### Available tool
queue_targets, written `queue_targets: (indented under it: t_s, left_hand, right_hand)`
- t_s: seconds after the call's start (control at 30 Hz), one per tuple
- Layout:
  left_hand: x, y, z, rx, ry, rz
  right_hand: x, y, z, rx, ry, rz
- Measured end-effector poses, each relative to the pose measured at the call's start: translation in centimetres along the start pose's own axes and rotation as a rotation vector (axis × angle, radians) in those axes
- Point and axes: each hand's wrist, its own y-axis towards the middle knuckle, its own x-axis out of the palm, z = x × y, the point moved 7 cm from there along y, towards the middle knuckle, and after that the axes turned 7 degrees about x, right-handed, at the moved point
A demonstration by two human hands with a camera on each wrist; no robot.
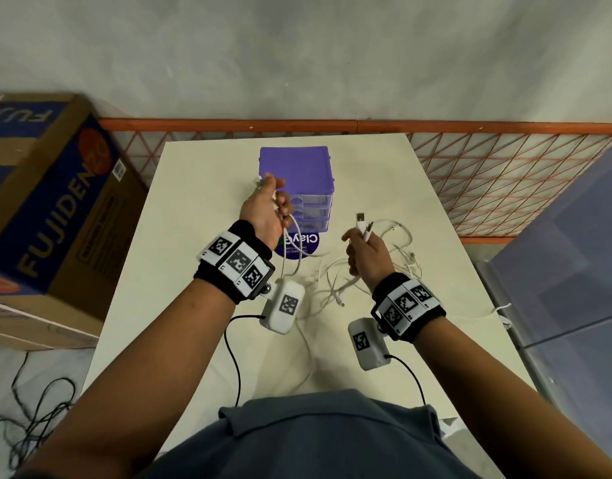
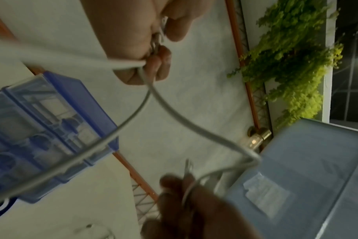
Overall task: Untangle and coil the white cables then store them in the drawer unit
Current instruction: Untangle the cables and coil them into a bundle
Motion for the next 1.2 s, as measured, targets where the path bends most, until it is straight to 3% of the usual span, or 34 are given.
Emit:
queue_targets:
  t_s: [0.2, 0.37, 0.5, 0.67, 0.83, 1.07, 1.2]
  left_hand:
    - [1.7, -2.1, -1.3, -0.021, -0.036, -0.067]
    - [1.7, -3.1, -1.6, -0.03, -0.19, 0.007]
    - [-0.7, -2.4, -0.3, 0.021, -0.201, 0.081]
    - [-4.4, -1.9, 1.6, 0.081, -0.189, 0.193]
    - [-6.7, -2.0, 1.0, 0.079, -0.105, 0.265]
    - [-2.5, -3.5, -1.2, 0.026, 0.18, 0.101]
    - [1.1, -4.8, -2.6, -0.034, 0.065, -0.003]
  right_hand:
    - [2.6, -0.7, -2.9, -0.193, -0.055, -0.084]
    - [5.6, -1.8, -1.8, -0.168, 0.01, -0.339]
    - [3.0, -0.9, -0.4, -0.231, -0.268, -0.139]
    - [-4.4, 0.4, 0.6, -0.111, -0.227, 0.141]
    - [-8.3, 1.2, -0.4, -0.1, -0.189, 0.255]
    - [-1.5, -1.9, -6.6, -0.389, -0.383, 0.051]
    - [3.6, -4.3, -6.9, -0.433, -0.444, -0.167]
